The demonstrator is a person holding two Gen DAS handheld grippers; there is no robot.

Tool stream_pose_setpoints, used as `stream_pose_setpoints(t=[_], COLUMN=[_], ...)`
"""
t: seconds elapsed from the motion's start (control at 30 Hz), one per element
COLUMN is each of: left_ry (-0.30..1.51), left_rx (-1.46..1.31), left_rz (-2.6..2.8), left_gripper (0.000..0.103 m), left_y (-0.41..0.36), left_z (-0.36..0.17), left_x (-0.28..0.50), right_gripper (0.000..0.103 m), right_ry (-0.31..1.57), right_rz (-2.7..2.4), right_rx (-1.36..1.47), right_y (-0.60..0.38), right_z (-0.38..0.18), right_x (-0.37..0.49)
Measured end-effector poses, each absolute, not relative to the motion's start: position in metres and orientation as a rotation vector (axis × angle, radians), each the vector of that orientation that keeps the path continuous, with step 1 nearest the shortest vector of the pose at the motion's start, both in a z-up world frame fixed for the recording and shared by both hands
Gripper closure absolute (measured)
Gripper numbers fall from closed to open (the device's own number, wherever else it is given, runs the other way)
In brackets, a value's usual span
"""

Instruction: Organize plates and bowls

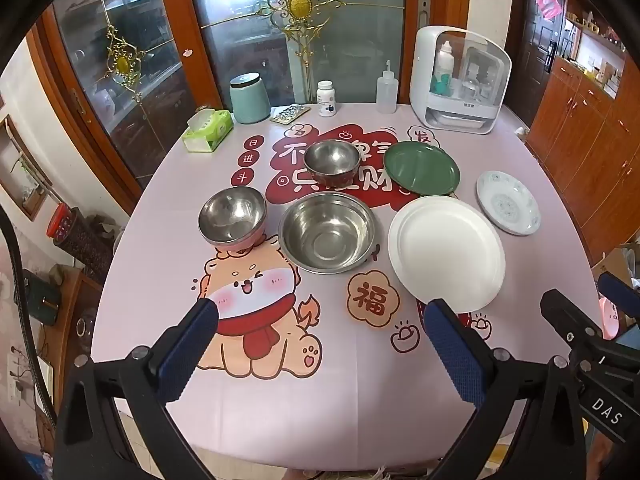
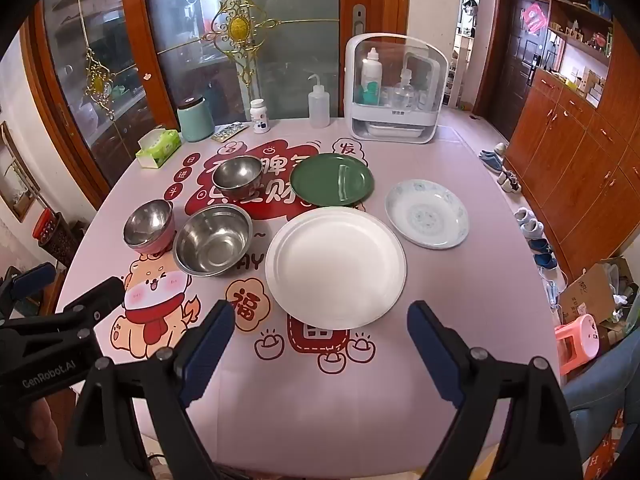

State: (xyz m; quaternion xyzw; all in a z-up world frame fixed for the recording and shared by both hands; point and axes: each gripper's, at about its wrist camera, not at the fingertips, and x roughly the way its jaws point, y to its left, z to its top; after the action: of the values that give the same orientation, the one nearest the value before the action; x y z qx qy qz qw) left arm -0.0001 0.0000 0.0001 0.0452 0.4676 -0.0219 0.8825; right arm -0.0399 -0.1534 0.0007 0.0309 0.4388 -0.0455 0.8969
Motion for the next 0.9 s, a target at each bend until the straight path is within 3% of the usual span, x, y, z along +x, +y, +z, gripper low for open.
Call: stream_pose_setpoints(t=[0.9], left_ry=[1.009], left_rx=[0.120], left_rz=[-0.067], left_gripper=[0.001], left_y=[-0.0063], left_z=[-0.0001], left_x=[0.0056], right_gripper=[0.014], right_ry=[0.917], right_rz=[-0.097], right_rx=[0.067], right_y=[-0.1522], right_z=[0.0000], right_x=[-0.0361])
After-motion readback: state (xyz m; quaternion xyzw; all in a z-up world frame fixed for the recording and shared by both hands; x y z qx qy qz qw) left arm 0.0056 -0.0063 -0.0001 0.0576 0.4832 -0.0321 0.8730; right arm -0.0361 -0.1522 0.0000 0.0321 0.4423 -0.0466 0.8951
